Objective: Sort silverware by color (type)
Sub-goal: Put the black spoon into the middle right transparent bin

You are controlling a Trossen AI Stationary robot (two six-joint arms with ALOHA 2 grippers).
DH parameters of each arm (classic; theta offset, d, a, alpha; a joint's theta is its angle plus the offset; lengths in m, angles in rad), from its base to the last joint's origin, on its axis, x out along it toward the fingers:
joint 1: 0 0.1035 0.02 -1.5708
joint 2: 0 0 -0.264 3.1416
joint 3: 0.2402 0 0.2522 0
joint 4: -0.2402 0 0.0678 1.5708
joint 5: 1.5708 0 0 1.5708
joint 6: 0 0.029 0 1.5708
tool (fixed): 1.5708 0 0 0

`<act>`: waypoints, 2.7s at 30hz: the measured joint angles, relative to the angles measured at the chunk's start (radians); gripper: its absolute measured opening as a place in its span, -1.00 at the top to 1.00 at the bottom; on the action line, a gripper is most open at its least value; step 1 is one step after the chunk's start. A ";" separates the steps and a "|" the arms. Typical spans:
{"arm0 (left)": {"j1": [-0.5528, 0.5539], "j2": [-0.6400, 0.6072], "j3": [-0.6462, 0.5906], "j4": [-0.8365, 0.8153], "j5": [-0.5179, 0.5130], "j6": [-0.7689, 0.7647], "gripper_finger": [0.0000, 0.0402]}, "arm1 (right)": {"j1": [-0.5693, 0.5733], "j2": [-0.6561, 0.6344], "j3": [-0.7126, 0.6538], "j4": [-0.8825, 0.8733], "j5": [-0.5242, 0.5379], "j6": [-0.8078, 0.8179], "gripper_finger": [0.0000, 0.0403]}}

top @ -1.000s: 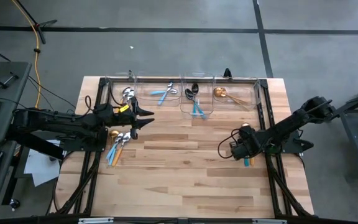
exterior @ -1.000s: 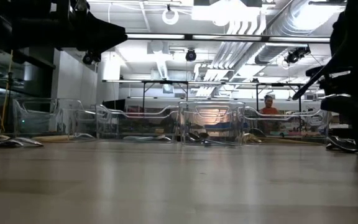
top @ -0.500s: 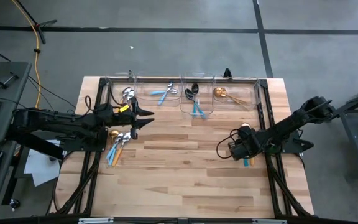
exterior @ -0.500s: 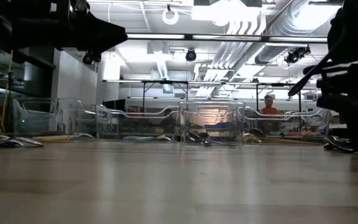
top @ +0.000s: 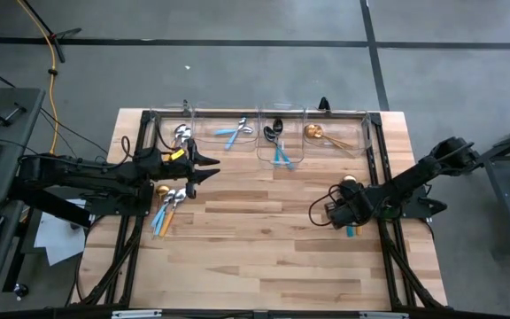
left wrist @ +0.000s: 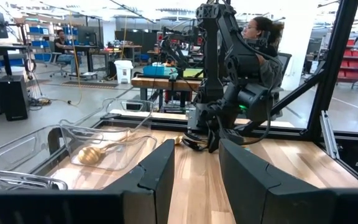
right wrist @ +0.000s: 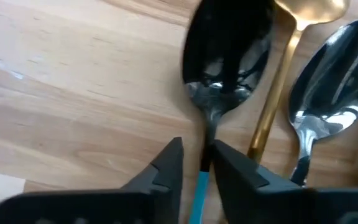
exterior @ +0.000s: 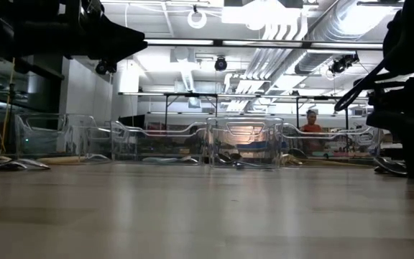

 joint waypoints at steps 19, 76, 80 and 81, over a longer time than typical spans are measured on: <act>0.000 0.000 0.000 0.001 0.000 0.001 0.42 | 0.001 0.001 -0.004 0.081 0.052 -0.183 0.98; 0.000 0.184 0.000 0.265 0.000 0.002 0.42 | -0.425 0.002 -0.002 1.840 -0.110 -1.696 1.00; 0.000 0.184 0.000 0.266 0.000 0.013 0.42 | -0.430 0.002 0.000 1.832 -0.088 -1.668 1.00; 0.000 0.184 0.000 0.266 0.000 0.018 0.42 | -0.440 0.002 0.011 1.810 -0.067 -1.646 1.00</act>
